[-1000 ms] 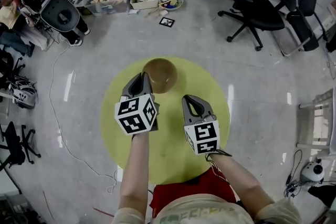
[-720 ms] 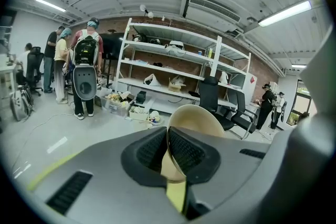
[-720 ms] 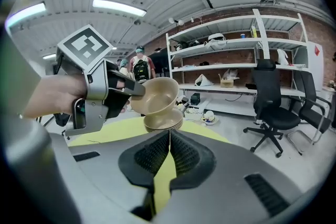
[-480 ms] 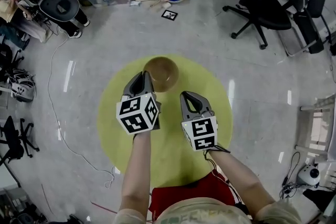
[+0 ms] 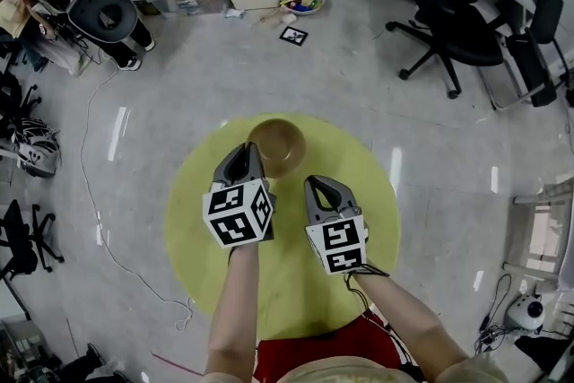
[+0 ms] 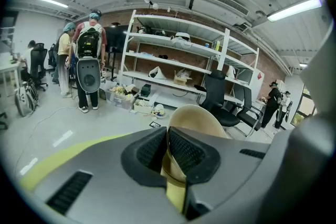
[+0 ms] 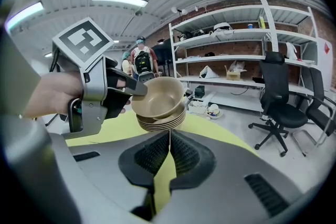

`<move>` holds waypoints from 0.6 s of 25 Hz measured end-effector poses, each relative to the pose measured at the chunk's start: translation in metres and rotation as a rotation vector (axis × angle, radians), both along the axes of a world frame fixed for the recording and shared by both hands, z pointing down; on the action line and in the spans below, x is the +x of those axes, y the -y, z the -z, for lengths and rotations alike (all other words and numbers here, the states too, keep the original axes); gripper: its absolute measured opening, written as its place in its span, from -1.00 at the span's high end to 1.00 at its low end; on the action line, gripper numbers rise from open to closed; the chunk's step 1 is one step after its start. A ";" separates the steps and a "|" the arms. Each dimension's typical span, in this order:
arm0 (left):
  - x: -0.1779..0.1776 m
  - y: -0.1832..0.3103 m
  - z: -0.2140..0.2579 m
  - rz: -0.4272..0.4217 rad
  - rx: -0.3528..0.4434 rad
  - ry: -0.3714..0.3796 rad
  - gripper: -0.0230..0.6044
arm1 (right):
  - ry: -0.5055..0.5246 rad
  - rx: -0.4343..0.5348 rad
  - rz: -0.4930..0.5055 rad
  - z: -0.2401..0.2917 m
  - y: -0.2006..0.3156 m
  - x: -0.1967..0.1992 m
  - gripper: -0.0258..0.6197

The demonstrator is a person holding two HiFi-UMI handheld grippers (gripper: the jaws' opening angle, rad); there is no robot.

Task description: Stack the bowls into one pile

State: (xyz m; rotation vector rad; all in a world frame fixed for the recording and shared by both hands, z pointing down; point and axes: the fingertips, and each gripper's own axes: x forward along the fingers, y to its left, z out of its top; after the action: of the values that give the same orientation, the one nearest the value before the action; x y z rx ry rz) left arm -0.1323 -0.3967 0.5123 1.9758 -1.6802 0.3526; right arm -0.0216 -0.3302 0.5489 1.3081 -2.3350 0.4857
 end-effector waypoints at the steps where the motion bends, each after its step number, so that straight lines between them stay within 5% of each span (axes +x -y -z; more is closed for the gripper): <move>1: 0.000 0.002 -0.001 -0.002 -0.004 0.000 0.82 | -0.001 -0.004 0.000 -0.002 0.001 0.000 0.81; 15: -0.004 0.014 -0.021 -0.026 -0.039 0.010 0.82 | -0.016 -0.039 -0.010 -0.015 0.012 -0.004 0.81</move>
State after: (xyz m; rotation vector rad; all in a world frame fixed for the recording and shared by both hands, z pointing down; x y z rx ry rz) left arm -0.1361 -0.4106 0.5338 1.9726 -1.6425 0.4016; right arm -0.0258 -0.3423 0.5638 1.3018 -2.2958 0.5188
